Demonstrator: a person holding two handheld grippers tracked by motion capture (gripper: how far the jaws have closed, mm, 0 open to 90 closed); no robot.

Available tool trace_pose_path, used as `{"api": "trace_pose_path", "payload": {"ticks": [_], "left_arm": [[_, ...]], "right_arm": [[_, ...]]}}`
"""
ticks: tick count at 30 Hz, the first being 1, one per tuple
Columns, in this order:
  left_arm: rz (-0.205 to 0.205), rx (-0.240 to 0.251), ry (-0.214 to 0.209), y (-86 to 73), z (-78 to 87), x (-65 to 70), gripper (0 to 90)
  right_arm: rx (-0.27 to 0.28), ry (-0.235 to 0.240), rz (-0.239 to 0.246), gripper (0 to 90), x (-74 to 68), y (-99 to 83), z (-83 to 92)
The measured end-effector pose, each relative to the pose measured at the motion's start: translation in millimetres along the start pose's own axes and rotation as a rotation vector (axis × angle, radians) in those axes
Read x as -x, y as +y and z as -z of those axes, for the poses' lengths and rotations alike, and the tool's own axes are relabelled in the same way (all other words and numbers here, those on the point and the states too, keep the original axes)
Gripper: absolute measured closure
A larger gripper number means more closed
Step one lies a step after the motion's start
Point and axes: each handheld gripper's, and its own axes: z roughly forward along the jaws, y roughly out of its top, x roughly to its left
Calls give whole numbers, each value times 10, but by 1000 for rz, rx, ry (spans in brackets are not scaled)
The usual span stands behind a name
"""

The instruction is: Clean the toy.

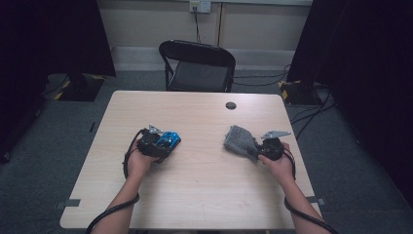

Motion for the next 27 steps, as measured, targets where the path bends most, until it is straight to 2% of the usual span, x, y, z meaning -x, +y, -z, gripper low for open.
{"api": "trace_pose_path", "payload": {"ticks": [2, 5, 6, 11, 15, 20, 21, 22, 25, 26, 27], "left_arm": [[8, 4, -3, 0, -2, 4, 253], [-9, 1, -3, 7, 16, -9, 253], [7, 11, -5, 13, 16, 0, 253], [-15, 4, -3, 24, 35, -1, 239], [0, 19, -6, 15, 35, 8, 232], [-6, 21, -8, 24, 62, 12, 223], [-18, 17, -9, 30, 76, 5, 221], [-9, 27, -11, 34, 78, 12, 216], [-20, 25, -13, 53, 107, 9, 202], [-19, 31, -13, 62, 120, 10, 200], [0, 44, -15, 66, 120, 22, 193]], "right_arm": [[2, 2, -2, 671, 4, -2, 1], [1, -4, 6, 662, 5, 1, 5], [0, -6, 7, 660, 7, 2, 7], [6, -8, 4, 639, 17, 2, 11], [7, -8, 4, 611, 22, 0, 23], [13, -14, 3, 527, 24, -8, 38], [19, -13, -2, 509, 22, -5, 42], [20, -13, 0, 502, 21, -1, 47], [27, -29, -6, 418, 16, 20, 64], [29, -30, -14, 401, 16, 24, 69], [32, -31, -21, 380, 19, 31, 77]]}}
